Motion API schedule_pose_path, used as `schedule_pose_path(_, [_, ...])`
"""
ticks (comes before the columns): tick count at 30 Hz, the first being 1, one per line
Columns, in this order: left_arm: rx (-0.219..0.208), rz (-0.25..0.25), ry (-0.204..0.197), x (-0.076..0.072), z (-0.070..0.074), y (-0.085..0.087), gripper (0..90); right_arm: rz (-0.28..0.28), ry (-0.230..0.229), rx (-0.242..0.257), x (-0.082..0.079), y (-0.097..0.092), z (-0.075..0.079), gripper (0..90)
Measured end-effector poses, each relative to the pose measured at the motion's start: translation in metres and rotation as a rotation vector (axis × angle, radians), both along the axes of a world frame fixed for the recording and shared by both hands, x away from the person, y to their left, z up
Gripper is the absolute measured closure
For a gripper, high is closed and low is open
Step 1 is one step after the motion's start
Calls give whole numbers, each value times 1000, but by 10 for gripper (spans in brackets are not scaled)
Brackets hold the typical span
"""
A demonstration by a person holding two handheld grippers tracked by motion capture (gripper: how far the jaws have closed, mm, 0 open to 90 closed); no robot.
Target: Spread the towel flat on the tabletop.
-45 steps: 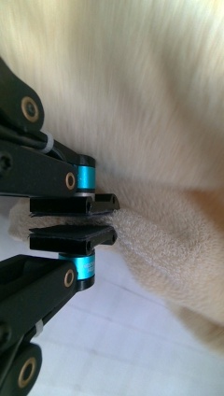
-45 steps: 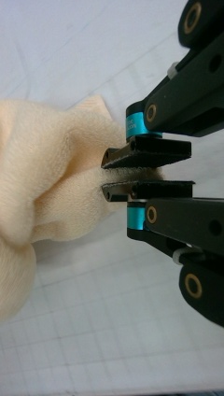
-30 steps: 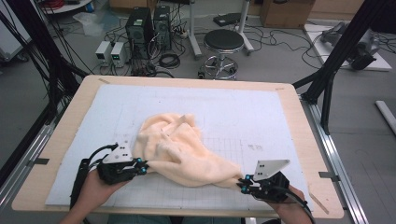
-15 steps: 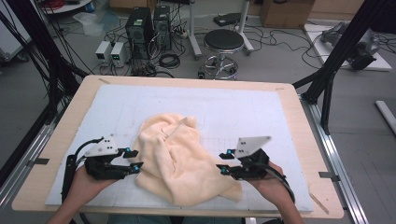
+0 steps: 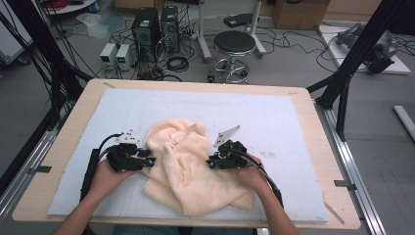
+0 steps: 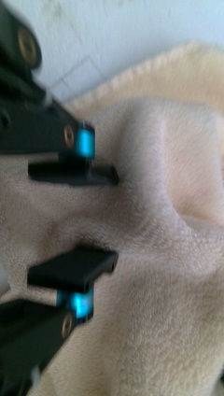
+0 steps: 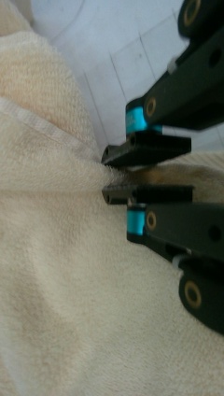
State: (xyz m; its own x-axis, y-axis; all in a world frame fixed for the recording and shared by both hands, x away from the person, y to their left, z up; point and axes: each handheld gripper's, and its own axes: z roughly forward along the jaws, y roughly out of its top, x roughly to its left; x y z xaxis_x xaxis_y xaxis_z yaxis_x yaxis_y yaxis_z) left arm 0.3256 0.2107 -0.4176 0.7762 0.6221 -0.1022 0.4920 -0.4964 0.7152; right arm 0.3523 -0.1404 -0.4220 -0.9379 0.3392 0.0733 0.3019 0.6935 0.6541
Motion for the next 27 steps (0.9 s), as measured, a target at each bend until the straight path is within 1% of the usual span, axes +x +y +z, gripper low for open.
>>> schedule_pose_path(1, [7, -11, 1, 0, 0, -2, 730, -8, -8, 0, -1, -2, 2, 826])
schedule_pose_path(2, [13, -21, 0, -1, 0, -3, 814, -15, -29, 16, -6, -9, 11, 834])
schedule_pose_path(3, [14, -19, -4, -1, 0, -4, 814, -15, -29, 16, -6, -9, 11, 834])
schedule_pose_path(4, [13, -22, -11, -1, 2, -5, 825, -22, -42, 24, -8, -12, 14, 835])
schedule_pose_path(5, [3, -17, -13, -2, 3, -6, 829, -29, -69, 31, -15, -23, 23, 841])
schedule_pose_path(6, [-8, -16, -20, -3, 4, -7, 829, -29, -69, 31, -15, -23, 23, 841])
schedule_pose_path(7, [-15, -21, -27, -4, 7, -7, 831, -45, -83, 17, -23, -36, 29, 841])
schedule_pose_path(8, [-30, -20, -32, -5, 9, -8, 831, -59, -98, 5, -27, -46, 32, 841])
schedule_pose_path(9, [-36, -20, -37, -6, 10, -9, 831, -59, -98, 5, -27, -46, 32, 841])
schedule_pose_path(10, [-45, -21, -42, -7, 12, -9, 831, -64, -102, 0, -31, -52, 34, 841])
schedule_pose_path(12, [-59, -25, -45, -8, 14, -11, 832, -99, -115, -17, -40, -70, 37, 841])
schedule_pose_path(14, [-79, -29, -46, -10, 15, -15, 832, -127, -114, -26, -50, -89, 37, 841])
schedule_pose_path(15, [-87, -37, -45, -11, 16, -18, 832, -162, -111, -29, -59, -106, 35, 841])
schedule_pose_path(16, [-90, -44, -47, -11, 16, -20, 832, -162, -111, -29, -59, -106, 35, 841])
schedule_pose_path(17, [-92, -53, -44, -13, 16, -24, 832, -177, -110, -26, -64, -114, 34, 842])
schedule_pose_path(20, [-55, -106, -37, -18, 13, -34, 832, -209, -101, -32, -79, -132, 26, 842])
schedule_pose_path(21, [-46, -114, -33, -20, 12, -37, 832, -215, -88, -22, -85, -136, 22, 842])
schedule_pose_path(22, [-33, -127, -31, -21, 11, -38, 832, -221, -78, -17, -88, -137, 19, 842])
schedule_pose_path(23, [-25, -131, -27, -23, 11, -39, 830, -216, -74, -17, -90, -137, 17, 841])
schedule_pose_path(24, [-32, -142, -26, -25, 11, -38, 822, -201, -68, -20, -92, -136, 15, 829])
schedule_pose_path(25, [-34, -149, -25, -26, 12, -37, 793, -194, -77, -19, -93, -134, 15, 783])
schedule_pose_path(26, [-50, -145, -27, -26, 13, -35, 748, -197, -77, -12, -93, -133, 16, 759])
schedule_pose_path(27, [-59, -141, -32, -26, 15, -32, 700, -189, -82, 3, -90, -132, 20, 740])
